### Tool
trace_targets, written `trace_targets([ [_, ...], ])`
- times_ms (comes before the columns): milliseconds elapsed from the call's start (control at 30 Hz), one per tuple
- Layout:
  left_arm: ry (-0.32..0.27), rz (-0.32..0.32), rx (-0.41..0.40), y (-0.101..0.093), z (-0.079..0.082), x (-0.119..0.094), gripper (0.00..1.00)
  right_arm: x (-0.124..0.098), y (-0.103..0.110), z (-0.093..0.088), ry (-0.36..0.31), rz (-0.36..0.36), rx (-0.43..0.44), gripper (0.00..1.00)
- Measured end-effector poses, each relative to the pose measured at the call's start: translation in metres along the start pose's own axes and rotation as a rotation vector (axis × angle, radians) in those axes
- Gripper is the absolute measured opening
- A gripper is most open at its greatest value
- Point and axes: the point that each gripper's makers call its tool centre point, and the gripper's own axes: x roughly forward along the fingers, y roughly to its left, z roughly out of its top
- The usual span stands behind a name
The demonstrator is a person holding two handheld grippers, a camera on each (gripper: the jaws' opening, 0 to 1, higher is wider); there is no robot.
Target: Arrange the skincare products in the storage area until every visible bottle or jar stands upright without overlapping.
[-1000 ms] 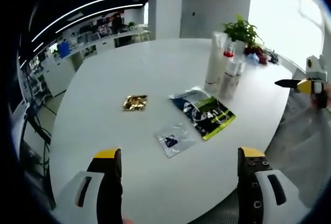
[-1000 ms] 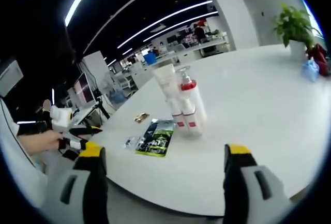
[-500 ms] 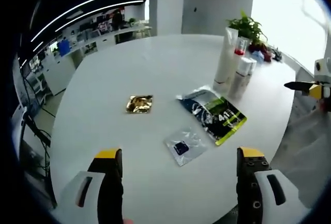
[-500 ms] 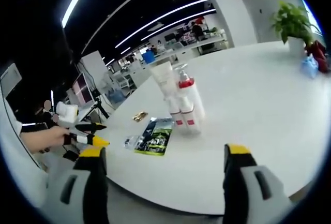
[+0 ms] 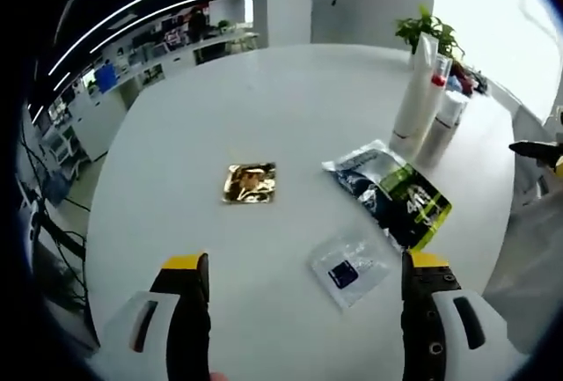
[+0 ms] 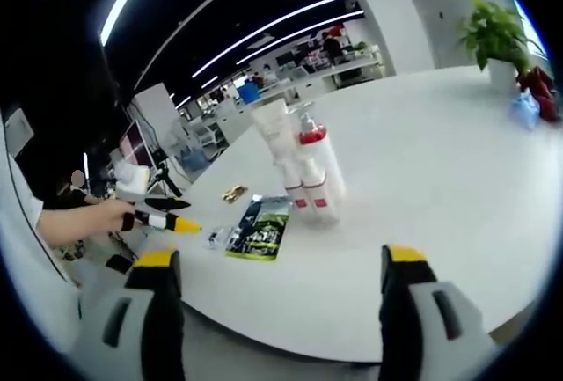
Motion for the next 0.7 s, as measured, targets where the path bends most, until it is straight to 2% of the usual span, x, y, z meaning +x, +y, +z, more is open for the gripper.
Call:
trace_targets([
  [233,0.023,0.011,0.018,0.015,0.012,0.019,0.88,0.000,-0.002,0.000,0.002,-0.008,0.008,0.94],
  [500,0.058,0.036,-0.021,0.038,0.021,0.042,0.86,0.000,-0.004,-0.001,0.005,-0.017,0.011,0.94],
  [700,0.084,0.048,-0.006,0.050,0.028,0.060,0.85,0.000,-0.005,-0.001,0.007,-0.022,0.017,0.94],
])
